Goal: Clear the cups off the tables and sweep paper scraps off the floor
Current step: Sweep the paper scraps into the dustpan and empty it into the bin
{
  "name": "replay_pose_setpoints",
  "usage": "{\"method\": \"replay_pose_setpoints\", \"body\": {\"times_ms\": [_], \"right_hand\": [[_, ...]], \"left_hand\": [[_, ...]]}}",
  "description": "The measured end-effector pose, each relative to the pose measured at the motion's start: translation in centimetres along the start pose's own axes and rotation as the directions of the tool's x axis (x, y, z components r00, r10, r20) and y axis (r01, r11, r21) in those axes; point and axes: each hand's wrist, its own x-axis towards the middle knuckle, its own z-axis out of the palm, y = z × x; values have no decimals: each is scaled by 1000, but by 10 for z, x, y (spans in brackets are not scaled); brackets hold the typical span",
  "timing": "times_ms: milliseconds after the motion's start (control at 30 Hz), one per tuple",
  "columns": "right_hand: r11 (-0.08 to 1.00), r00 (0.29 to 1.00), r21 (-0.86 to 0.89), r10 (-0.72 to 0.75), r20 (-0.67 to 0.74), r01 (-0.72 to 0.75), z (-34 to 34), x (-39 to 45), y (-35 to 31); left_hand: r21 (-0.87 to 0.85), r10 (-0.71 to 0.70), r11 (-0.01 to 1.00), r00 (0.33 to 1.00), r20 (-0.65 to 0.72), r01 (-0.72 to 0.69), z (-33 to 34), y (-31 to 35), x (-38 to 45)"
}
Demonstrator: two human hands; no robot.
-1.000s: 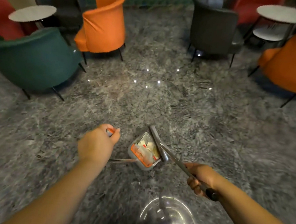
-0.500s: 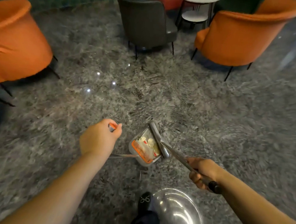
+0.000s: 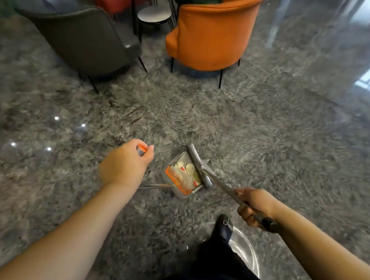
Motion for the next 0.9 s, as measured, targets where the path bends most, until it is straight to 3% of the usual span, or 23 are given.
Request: {"method": "replay_pose_setpoints", "body": {"times_ms": [433,600,900], "right_hand": [[996,998,93,4,-64,2,-114,84,-199],[986,997,168,11,-82,3,-155,105,-256],[965,991,258,-2,-137,38,-219,164,-371]], "left_hand": [[-70,93,994,994,54,-89,75,172,194],[-63,192,979,981,-6,-192,97,228,251],[-119,290,951,956,33,-284,162,322,384]]}}
